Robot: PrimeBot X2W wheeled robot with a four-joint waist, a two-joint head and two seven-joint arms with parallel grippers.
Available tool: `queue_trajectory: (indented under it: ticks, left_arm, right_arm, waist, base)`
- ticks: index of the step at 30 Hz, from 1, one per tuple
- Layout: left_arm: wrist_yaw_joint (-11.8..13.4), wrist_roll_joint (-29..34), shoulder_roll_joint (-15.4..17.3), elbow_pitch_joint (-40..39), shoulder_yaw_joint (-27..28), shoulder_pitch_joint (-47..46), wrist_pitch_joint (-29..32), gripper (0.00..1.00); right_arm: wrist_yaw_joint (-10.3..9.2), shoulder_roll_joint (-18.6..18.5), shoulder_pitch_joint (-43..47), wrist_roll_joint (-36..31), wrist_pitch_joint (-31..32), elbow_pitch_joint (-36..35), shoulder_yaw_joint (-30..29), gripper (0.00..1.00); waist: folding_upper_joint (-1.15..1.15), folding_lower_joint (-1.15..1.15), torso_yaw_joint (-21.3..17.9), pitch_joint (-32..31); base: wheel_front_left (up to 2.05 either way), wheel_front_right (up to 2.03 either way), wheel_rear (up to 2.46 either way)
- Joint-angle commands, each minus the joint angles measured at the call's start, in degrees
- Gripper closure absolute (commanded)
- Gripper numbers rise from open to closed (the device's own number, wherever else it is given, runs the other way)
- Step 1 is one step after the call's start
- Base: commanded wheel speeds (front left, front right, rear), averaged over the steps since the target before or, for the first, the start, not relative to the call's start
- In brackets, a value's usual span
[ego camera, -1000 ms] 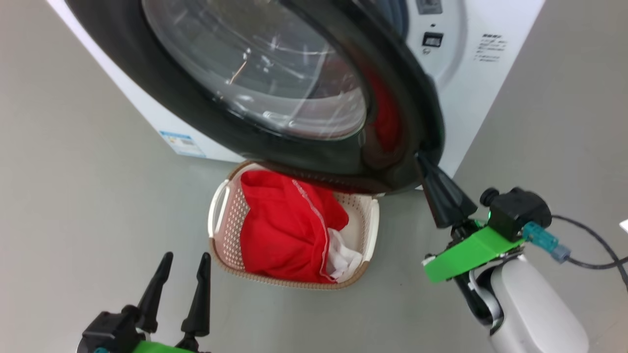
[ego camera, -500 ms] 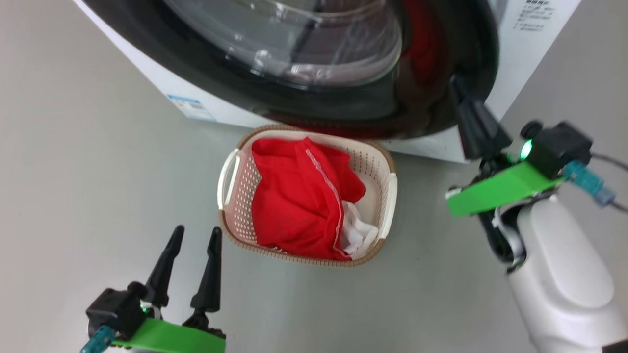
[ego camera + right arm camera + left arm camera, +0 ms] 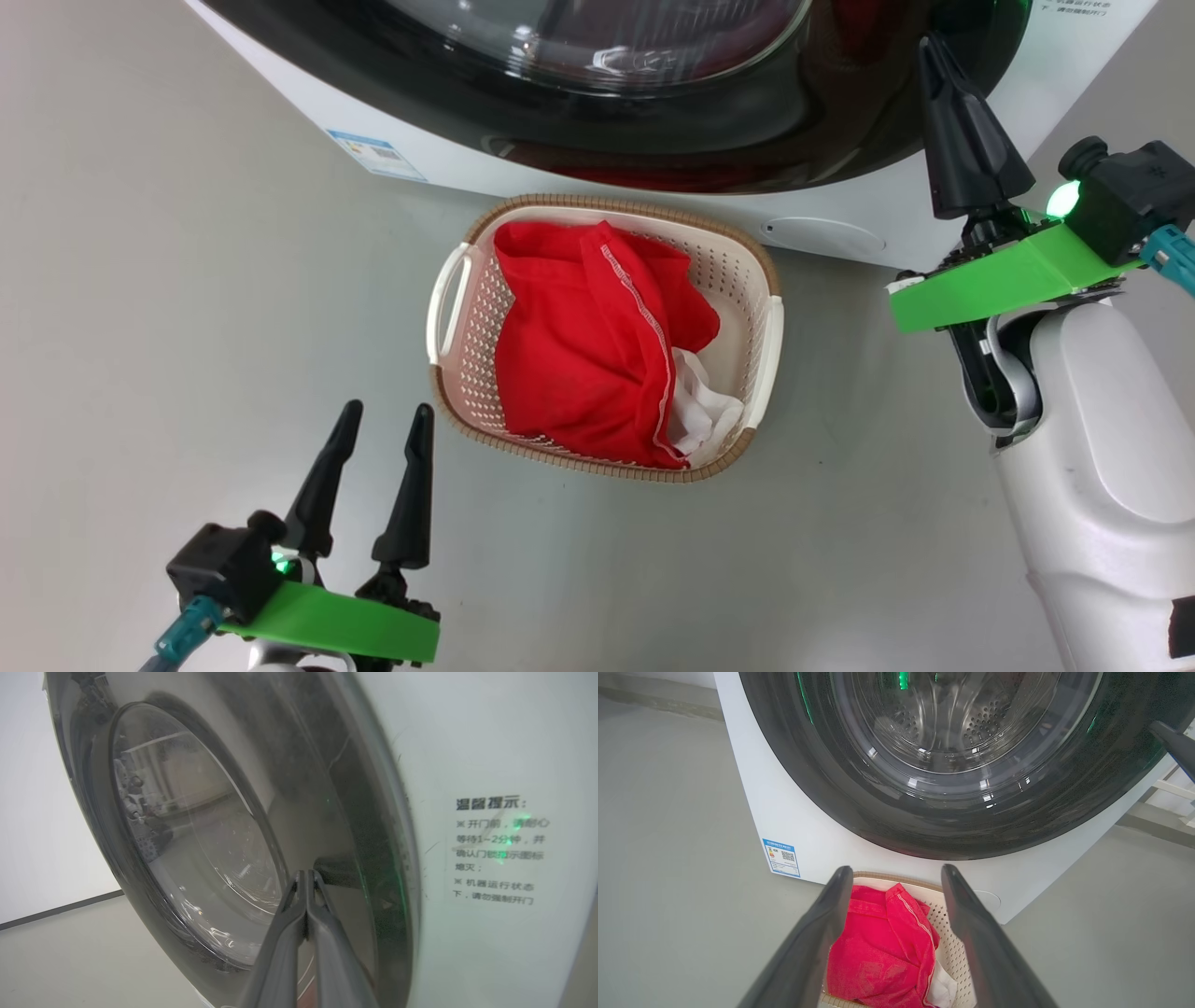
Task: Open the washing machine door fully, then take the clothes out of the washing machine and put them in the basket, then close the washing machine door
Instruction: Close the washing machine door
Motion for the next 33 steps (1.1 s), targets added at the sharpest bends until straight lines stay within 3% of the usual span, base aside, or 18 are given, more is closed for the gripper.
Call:
queue_trajectory:
  ticks: [1, 5, 6, 8, 9, 10, 11, 18, 33]
  left_arm:
    - [-0.3, -0.2, 0.9, -1.4, 2.0, -1.1, -0.7, 0.00]
    - [-0.3, 0.3, 0.9, -1.0, 2.3, -0.9, -0.7, 0.00]
    - [-0.3, 0.5, 0.9, -1.0, 2.4, -0.8, -0.7, 0.00]
    - [-0.3, 0.9, 0.9, -0.8, 2.6, -0.6, -0.7, 0.00]
    - [-0.3, 1.1, 0.9, -0.7, 2.8, -0.5, -0.7, 0.00]
    - [-0.3, 1.4, 0.9, -0.5, 2.9, -0.4, -0.7, 0.00]
    - [-0.3, 1.7, 0.9, -0.4, 3.0, -0.3, -0.7, 0.00]
    - [-0.3, 2.6, 3.1, -0.2, 3.5, 1.2, -0.7, 0.00]
    - [-0.3, 1.9, 6.5, -0.1, 5.1, 4.0, -0.7, 0.00]
  right_arm:
    - [-0.47, 0.5, -1.5, -0.6, -0.3, -1.0, 0.2, 1.00]
    - [-0.47, 0.7, 0.7, -0.4, -0.3, -1.0, 1.8, 1.00]
    - [-0.47, 0.7, 1.5, -0.4, -0.3, -1.0, 2.3, 0.93]
    - [-0.47, 0.8, 3.1, -0.2, -0.3, -0.7, 3.3, 0.71]
    - [-0.47, 0.8, 3.9, -0.1, -0.3, -0.5, 3.9, 0.54]
    - [-0.47, 0.9, 4.8, -0.1, -0.3, -0.4, 4.4, 0.15]
    - [-0.47, 0.9, 5.7, 0.0, -0.3, -0.4, 4.7, 0.00]
    - [-0.47, 1.1, 13.3, 1.0, -0.3, -1.3, 6.2, 0.00]
    - [-0.47, 1.2, 25.6, 1.2, -0.3, -4.0, 2.7, 0.00]
  waist:
    - [0.00, 0.00, -0.2, -0.2]
    - [0.00, 0.00, -1.0, -1.5]
    - [0.00, 0.00, -1.3, -1.9]
    - [0.00, 0.00, -1.9, -2.7]
    - [0.00, 0.00, -2.2, -3.2]
    - [0.00, 0.00, -2.5, -3.7]
    - [0.00, 0.00, -2.9, -4.2]
    - [0.00, 0.00, -6.3, -8.0]
    - [0.00, 0.00, -13.9, -12.6]
  base:
    - [0.00, 0.00, 0.00]
    - [0.00, 0.00, 0.00]
    - [0.00, 0.00, 0.00]
    - [0.00, 0.00, 0.00]
    - [0.00, 0.00, 0.00]
    - [0.00, 0.00, 0.00]
    - [0.00, 0.00, 0.00]
    - [0.00, 0.00, 0.00]
    - [0.00, 0.00, 0.00]
